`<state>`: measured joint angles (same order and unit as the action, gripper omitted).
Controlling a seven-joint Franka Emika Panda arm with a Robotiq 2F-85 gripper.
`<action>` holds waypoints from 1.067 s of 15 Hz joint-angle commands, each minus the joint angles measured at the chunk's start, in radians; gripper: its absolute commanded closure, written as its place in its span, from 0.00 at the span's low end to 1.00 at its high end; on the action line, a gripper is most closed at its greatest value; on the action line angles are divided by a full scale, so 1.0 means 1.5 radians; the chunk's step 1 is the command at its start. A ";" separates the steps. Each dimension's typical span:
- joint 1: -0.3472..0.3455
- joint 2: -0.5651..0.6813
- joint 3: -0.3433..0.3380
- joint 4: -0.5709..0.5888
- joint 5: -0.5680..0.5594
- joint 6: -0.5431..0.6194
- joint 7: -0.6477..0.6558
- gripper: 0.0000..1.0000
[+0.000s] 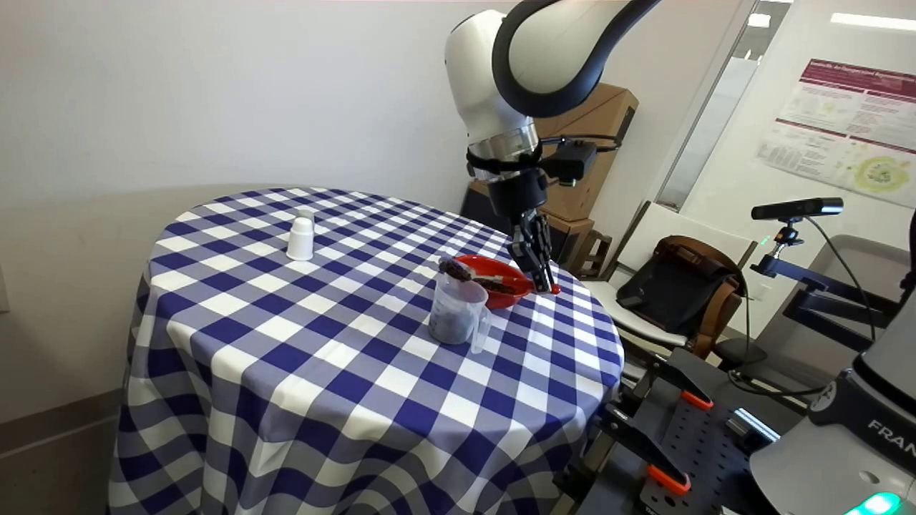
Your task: Pick up the spoon, take one spoon of objects from the red bowl and put it in the measuring cup
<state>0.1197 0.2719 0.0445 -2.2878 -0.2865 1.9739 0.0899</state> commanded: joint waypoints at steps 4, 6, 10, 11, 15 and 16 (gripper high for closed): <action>0.019 -0.069 0.007 -0.086 -0.108 0.075 0.054 0.95; 0.023 -0.082 0.006 -0.109 -0.150 0.101 0.076 0.95; 0.025 -0.108 0.004 -0.154 -0.258 0.158 0.143 0.95; 0.024 -0.114 0.005 -0.164 -0.283 0.168 0.159 0.95; 0.018 -0.134 0.010 -0.194 -0.357 0.192 0.210 0.95; 0.017 -0.138 0.011 -0.199 -0.372 0.195 0.221 0.95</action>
<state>0.1496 0.1159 0.0533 -2.5360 -0.7747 2.2344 0.3620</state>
